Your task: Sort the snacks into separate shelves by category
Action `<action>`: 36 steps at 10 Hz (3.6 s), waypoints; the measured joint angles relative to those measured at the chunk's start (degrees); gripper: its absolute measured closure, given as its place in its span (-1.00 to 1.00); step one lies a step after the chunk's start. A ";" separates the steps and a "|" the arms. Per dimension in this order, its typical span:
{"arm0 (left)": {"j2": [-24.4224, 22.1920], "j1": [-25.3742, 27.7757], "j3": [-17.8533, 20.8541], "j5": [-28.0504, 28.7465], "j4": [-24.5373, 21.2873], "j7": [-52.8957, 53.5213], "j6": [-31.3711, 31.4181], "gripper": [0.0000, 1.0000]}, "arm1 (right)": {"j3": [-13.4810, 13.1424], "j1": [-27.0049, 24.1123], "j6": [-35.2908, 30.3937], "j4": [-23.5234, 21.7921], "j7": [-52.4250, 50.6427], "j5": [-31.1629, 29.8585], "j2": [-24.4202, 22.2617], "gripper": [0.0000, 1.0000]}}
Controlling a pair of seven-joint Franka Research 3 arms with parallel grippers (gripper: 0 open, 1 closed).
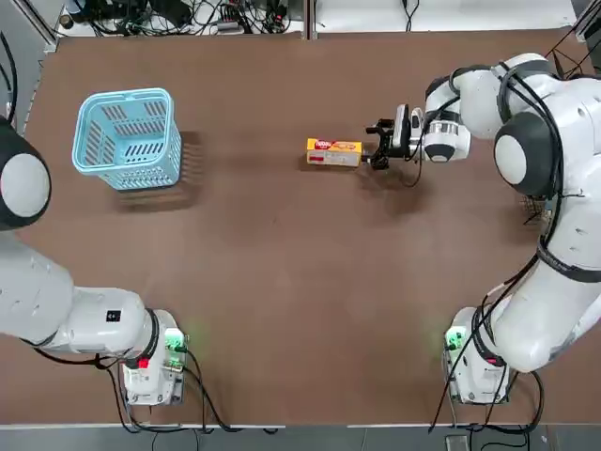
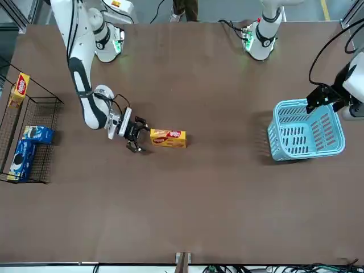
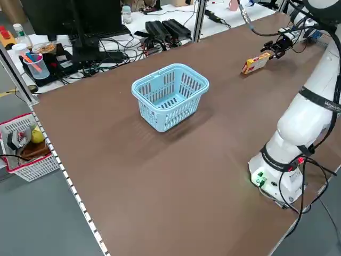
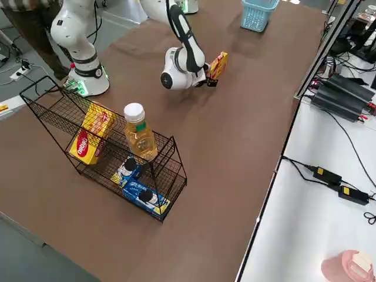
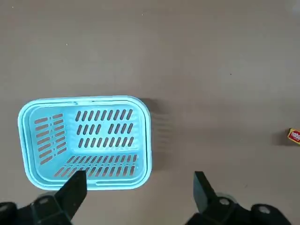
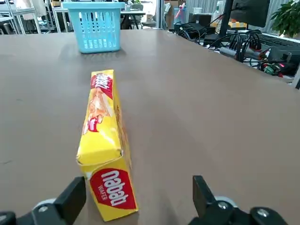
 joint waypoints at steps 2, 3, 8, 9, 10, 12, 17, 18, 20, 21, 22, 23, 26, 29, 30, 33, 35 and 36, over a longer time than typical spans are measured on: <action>0.00 0.00 0.00 0.01 0.02 0.00 0.22 -1.00 | 0.46 0.00 0.00 0.00 -0.03 0.19 0.02 -1.00; 0.00 0.00 0.01 0.01 0.06 0.00 0.31 -1.00 | 0.59 0.00 -0.10 0.01 -0.26 0.27 0.06 -1.00; 0.00 0.00 -0.01 0.01 0.21 0.00 0.37 -1.00 | 1.23 -0.03 -0.31 0.35 -1.02 0.46 1.20 -0.59; 0.00 0.00 -0.01 0.01 0.22 0.00 0.37 -1.00 | 1.44 -0.19 -0.31 0.74 -1.04 0.74 1.51 -0.51; 0.00 0.00 -0.01 0.01 0.23 0.00 0.38 -1.00 | 1.85 -0.46 -0.31 0.96 -1.09 0.85 1.67 -0.37; 0.00 0.00 -0.02 0.01 0.23 0.00 0.38 -1.00 | 2.08 -0.86 -0.30 1.06 -1.12 0.89 1.72 -0.07; 0.00 -0.01 -0.03 0.01 0.25 0.00 0.75 -1.00 | 2.17 -3.78 0.30 2.07 0.93 0.88 0.71 0.46; 0.00 -0.01 -0.03 0.01 0.26 0.00 0.79 -1.00 | 2.21 -4.44 2.54 2.23 1.92 0.75 -1.13 0.48; 0.00 -0.01 -0.03 0.01 0.27 0.00 0.82 -1.00 | 2.23 -6.17 11.89 2.18 3.15 -1.60 -7.30 0.49; 0.00 -0.01 -0.03 0.01 0.29 0.00 0.83 -1.00 | 2.16 -7.40 17.63 2.18 4.62 -5.14 -10.67 0.49; 0.00 -0.01 -0.04 0.01 0.30 0.00 0.84 -1.00 | 1.91 -8.70 22.76 2.24 6.61 -9.75 -13.48 0.49; 0.00 -0.01 -0.04 0.01 0.31 0.00 0.86 -1.00 | 1.25 -9.85 26.93 2.52 7.77 -14.60 -15.23 0.49; 0.00 -0.01 -0.04 0.01 0.51 0.00 1.13 -1.00 | -3.94 -11.19 36.66 4.33 8.59 -23.09 -17.46 0.49; 0.00 -0.02 -0.04 0.01 0.67 0.00 1.14 -1.00 | -7.87 -11.34 41.16 4.89 8.60 -30.59 -19.55 0.49; 0.00 -0.01 -0.04 0.01 0.67 0.00 1.14 -1.00 | -8.46 -11.34 41.19 4.98 8.57 -31.73 -20.01 0.49; 0.00 -0.02 -0.04 0.01 0.68 0.00 1.15 -1.00 | -8.40 -11.29 38.24 5.13 9.62 -32.31 -20.46 0.49; 0.00 -0.02 -0.04 0.01 0.69 0.00 1.17 -1.00 | -8.49 -11.28 32.47 5.17 18.20 -32.36 -20.60 0.49; 0.00 -0.02 -0.04 0.01 0.69 0.00 1.17 -1.00 | -8.48 -11.28 31.14 5.12 23.84 -32.42 -20.60 0.49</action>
